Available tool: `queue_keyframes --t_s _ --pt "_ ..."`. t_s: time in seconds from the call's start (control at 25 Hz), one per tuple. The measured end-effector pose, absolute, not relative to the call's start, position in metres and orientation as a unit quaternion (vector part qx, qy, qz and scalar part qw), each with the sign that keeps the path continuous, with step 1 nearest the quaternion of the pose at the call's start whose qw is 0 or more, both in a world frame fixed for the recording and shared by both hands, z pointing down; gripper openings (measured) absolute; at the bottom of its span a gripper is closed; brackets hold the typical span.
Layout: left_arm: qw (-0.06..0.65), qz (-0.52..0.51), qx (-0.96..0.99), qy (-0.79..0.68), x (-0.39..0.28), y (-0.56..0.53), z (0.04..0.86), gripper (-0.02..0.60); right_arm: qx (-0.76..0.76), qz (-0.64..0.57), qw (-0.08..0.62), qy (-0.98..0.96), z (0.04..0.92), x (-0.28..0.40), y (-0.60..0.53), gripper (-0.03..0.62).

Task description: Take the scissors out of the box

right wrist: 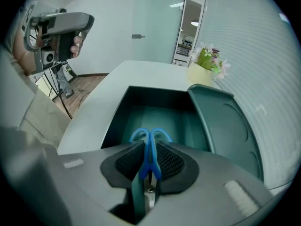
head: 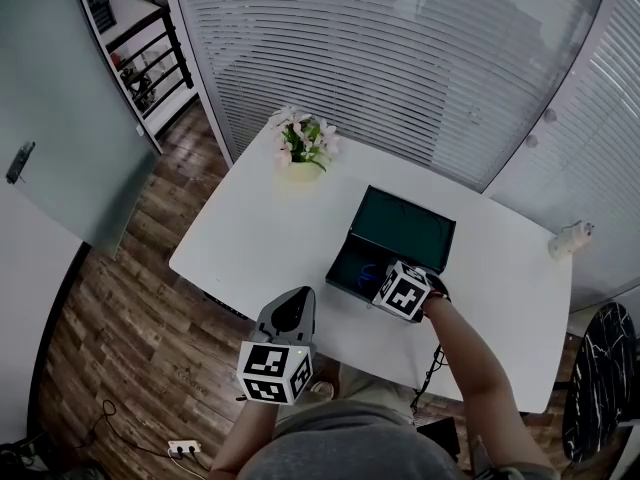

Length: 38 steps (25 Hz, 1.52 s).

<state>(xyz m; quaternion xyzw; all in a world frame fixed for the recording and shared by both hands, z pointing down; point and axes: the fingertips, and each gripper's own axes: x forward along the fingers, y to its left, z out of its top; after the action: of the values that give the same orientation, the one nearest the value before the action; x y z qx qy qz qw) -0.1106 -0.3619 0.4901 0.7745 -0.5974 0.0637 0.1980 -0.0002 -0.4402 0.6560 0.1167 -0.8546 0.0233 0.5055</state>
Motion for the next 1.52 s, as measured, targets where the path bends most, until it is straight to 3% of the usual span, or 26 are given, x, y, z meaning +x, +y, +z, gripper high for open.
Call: queue_keyframes --t_s 1.52 --pt "0.183 0.058 0.797 -0.573 -0.103 -0.246 0.474 0.005 0.396 -0.058 0.254 -0.881 0.490 0.016 -0.376 0.089"
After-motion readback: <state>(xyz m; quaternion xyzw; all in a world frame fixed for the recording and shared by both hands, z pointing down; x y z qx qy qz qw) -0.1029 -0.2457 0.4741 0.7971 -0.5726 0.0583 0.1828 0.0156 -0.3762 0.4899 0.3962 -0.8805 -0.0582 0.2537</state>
